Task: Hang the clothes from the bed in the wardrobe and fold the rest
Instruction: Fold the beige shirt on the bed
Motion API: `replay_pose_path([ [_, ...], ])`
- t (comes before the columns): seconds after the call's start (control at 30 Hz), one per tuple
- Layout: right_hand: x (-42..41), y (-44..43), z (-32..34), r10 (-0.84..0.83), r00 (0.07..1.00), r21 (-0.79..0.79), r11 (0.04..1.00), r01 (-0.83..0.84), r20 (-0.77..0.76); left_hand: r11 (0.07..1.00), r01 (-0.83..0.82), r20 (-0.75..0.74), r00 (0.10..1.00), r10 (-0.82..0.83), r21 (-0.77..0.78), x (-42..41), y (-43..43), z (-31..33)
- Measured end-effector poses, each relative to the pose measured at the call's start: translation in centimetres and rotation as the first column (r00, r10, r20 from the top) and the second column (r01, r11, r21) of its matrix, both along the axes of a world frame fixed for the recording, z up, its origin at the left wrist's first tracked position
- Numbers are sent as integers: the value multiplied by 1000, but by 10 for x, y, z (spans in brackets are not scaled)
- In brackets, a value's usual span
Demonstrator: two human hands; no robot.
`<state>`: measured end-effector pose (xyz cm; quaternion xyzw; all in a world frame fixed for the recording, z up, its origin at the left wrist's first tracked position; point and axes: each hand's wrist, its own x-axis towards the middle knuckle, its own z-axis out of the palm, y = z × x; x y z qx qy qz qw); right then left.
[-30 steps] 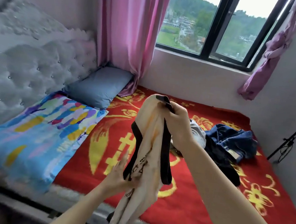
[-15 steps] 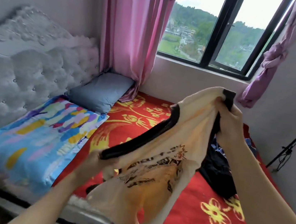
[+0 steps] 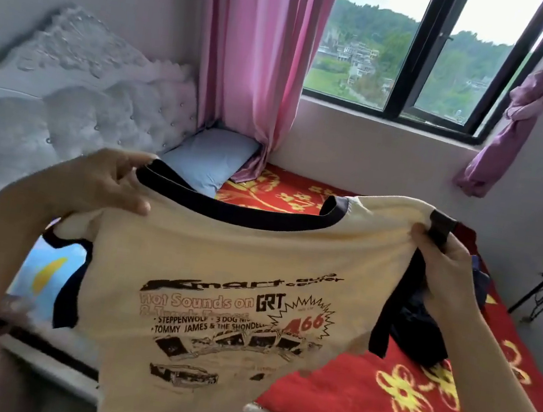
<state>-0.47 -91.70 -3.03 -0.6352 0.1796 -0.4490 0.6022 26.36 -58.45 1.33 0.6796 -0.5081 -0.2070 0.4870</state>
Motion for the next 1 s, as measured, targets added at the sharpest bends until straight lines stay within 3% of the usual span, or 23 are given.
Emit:
replay_pose_path([
  [0.1,3,1,-30,49,995,75,996,-42,-88,967,4,-57,998,11,254,8,-3,-30],
  [0.37,11,6,-147,76,924,248,968,21,-376,841,-206,25,974,223,501,32,3,-163],
  [0.5,29,-5,-166,65,898,279,958,65,-434,810,-394,113,916,386,434,52,-17,-191],
  [0.6,48,-16,-168,26,888,254,962,103,-459,697,-612,407,783,470,373,66,-41,-197],
  [0.67,76,-33,-170,-11,879,231,963,137,-477,653,-690,497,705,507,312,89,-65,-198],
  [0.8,155,-82,-156,-109,856,161,963,218,-505,689,-691,530,677,511,219,160,-137,-190],
  [1.0,343,-220,-134,-328,758,92,888,452,-563,693,-686,382,715,585,222,325,-311,-170],
])
